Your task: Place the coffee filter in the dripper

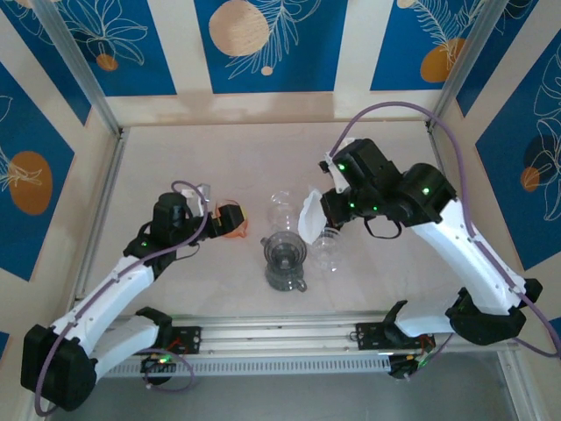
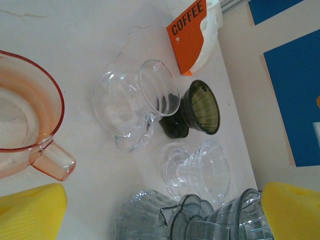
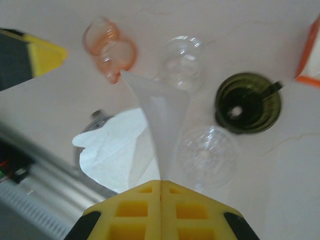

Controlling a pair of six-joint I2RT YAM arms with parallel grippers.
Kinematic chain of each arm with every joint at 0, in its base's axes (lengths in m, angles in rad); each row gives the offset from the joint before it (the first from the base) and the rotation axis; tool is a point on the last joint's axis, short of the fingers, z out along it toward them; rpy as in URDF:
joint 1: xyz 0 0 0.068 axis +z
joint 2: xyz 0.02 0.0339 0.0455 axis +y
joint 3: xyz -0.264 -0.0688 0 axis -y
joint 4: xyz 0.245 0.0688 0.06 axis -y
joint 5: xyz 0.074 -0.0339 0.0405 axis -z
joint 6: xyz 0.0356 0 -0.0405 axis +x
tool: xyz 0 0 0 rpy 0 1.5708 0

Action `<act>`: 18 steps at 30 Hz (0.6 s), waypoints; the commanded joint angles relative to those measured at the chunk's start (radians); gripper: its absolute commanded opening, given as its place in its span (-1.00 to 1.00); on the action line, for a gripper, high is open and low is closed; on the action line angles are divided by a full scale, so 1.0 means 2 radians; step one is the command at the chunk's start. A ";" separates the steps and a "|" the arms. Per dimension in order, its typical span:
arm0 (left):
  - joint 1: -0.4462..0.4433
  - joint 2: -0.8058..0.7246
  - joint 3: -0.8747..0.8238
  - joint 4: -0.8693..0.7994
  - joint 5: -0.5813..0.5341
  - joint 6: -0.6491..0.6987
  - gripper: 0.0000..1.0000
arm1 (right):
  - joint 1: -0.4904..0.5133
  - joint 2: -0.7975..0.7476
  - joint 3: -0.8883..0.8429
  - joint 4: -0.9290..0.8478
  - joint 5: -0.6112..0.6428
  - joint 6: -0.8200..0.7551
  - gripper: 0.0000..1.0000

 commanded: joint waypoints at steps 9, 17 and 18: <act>-0.007 -0.014 0.015 -0.009 0.009 0.016 1.00 | 0.017 0.090 0.052 -0.130 -0.190 0.076 -1.00; -0.007 -0.027 0.013 -0.002 0.020 0.014 1.00 | -0.046 0.109 0.014 -0.097 -0.240 0.085 -1.00; -0.007 -0.027 0.013 0.000 0.023 0.014 1.00 | -0.048 0.113 0.011 -0.098 -0.240 0.083 -1.00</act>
